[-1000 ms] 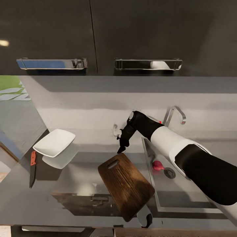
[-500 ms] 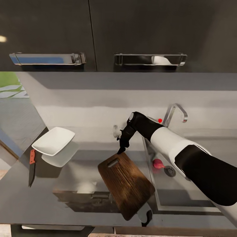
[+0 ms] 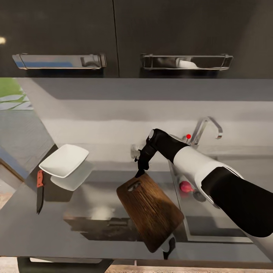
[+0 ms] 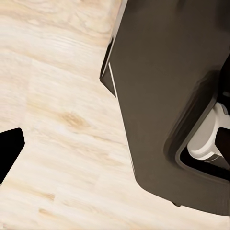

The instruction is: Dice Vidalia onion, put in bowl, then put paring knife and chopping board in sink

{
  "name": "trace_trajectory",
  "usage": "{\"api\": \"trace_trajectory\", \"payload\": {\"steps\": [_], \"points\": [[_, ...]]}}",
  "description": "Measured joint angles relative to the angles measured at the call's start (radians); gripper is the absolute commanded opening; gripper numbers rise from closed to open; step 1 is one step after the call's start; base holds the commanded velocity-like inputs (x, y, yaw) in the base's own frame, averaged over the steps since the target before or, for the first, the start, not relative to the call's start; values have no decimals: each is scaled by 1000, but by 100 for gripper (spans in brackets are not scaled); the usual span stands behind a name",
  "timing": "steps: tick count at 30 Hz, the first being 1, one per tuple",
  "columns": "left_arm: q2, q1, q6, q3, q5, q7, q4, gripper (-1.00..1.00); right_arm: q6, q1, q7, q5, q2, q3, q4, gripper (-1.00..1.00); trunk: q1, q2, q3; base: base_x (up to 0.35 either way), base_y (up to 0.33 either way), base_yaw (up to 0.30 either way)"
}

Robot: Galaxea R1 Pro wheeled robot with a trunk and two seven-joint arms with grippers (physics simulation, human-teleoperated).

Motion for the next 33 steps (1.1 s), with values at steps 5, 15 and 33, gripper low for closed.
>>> {"api": "trace_trajectory", "payload": {"steps": [5,15,33], "points": [[0,0,-1,0,0,0,7,100,-1,0,0,0,0,0,0,100,0,0,-8,0,25,0],[0,0,-1,0,0,0,10,100,-16,24,-4,1,0,0,1,100,0,0,-24,0,2,0],[0,0,0,-1,0,0,13,100,-60,50,-12,5,0,1,17,100,0,0,-51,0,0,0]]}}
